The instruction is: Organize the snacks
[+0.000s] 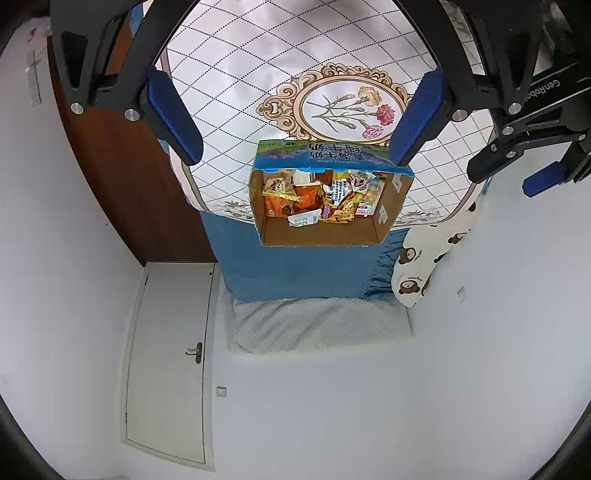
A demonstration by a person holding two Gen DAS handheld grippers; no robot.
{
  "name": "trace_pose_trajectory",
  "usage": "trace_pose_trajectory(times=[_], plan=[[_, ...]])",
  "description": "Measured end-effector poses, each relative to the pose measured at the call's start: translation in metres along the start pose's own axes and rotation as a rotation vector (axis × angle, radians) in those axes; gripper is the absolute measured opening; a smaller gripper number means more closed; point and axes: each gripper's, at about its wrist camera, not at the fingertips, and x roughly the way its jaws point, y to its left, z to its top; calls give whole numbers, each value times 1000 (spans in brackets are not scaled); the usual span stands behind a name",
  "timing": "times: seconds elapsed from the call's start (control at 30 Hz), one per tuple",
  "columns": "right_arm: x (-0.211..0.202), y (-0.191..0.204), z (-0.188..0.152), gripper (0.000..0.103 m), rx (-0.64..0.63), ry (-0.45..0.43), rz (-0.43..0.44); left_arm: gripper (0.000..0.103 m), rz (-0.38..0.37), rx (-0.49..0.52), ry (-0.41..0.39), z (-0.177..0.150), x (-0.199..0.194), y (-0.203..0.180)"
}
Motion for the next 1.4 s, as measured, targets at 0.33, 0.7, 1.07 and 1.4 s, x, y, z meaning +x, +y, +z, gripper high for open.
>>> trace_pose_trajectory(times=[0.33,0.7,1.07,1.4], plan=[[0,-2,3,103,-7,-7,-19,91,4,-17,0,2,9,0],[70,-10,14,103,17,29,-56,103,28,-16,-1,19,60,0],[149,-21,21,103,20,88,-72,103,51,-13,95,23,131,-2],[183,-27,16,103,25,135,-77,103,52,-11,145,19,156,-9]])
